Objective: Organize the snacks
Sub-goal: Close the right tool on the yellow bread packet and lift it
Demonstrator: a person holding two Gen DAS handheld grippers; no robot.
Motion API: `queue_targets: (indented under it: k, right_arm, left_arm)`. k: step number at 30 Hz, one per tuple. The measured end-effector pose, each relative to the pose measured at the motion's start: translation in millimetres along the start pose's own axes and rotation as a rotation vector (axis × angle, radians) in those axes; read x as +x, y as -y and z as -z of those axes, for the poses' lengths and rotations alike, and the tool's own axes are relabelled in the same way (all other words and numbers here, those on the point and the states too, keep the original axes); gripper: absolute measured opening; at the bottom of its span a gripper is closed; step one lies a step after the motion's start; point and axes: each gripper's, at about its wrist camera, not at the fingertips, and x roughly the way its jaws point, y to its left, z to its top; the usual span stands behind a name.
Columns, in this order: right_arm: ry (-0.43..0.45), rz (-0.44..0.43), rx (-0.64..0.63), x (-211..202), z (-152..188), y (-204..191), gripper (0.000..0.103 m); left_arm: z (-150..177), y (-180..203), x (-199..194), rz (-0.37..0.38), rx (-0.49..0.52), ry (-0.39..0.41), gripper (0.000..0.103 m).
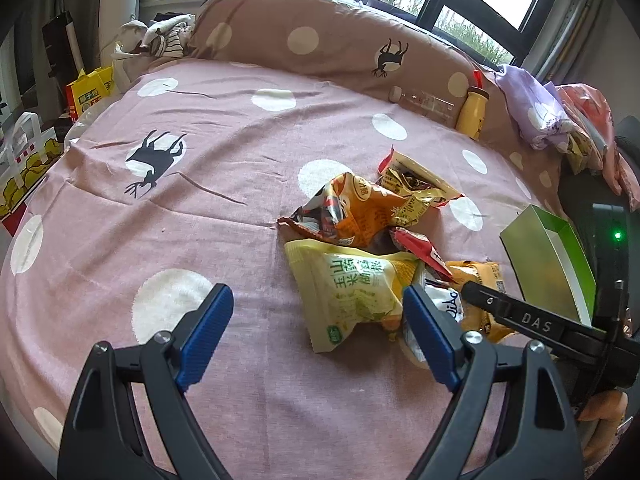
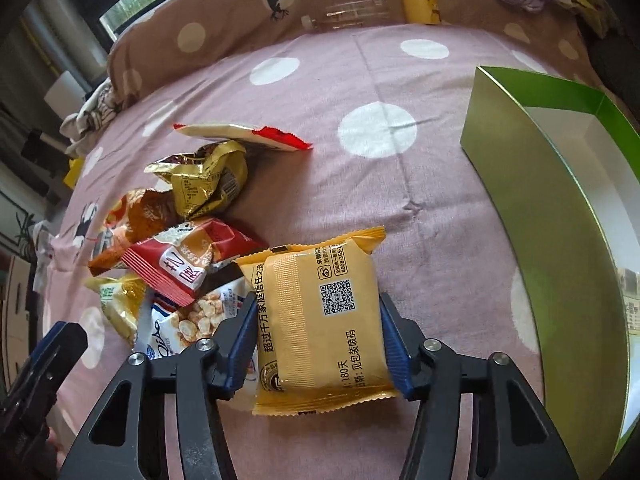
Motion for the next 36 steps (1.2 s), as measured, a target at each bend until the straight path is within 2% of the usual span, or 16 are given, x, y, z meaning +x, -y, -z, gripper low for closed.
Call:
queue_targets:
  k: [6,12,15,18,20,22,27,36]
  right_arm:
    - [0.112,-0.191,-0.016,-42.8,0.7,-14.1,0.057]
    - [0.113,-0.354,-0.035,-49.6,4.6,-51.7,0.057]
    - [0.086,-0.355,-0.047,-36.2,7.0,-66.8,0.057]
    - [0.011,-0.325,-0.046,-11.2,8.9,-76.3,0.057]
    - [-0.006,-0.360,-0.037,-2.1,10.3,-76.9,0.057]
    - [-0.016,-0.359,-0.048,-0.4,10.8,-80.0,0.058]
    - [-0.007,-0.362,-0.040,-2.0,11.0,-78.5,0.061]
    - [-0.013,-0.409,0.013,-3.7,7.9,-65.6,0.062]
  left_arm:
    - [-2.3,-6.0,-3.0,-0.022,-0.015,0.010,0.087]
    - [-6.8,-24.0,-9.7,-0.076,-0.065,0.033,0.087]
    - [-8.2,-36.1,-12.2,-0.092,-0.105,0.035,0.087]
    - [-9.0,-46.0,-12.1,-0.108,-0.135,0.027,0.087]
    - [-9.3,-49.0,-11.2,-0.122,-0.148,0.020,0.087]
    - [-9.0,-50.2,-10.1,-0.119,-0.152,0.012,0.087]
    - [-8.3,-47.0,-10.1,-0.064,-0.150,-0.001,0.087]
    - [-6.9,-40.4,-5.2,0.085,-0.134,-0.083,0.086]
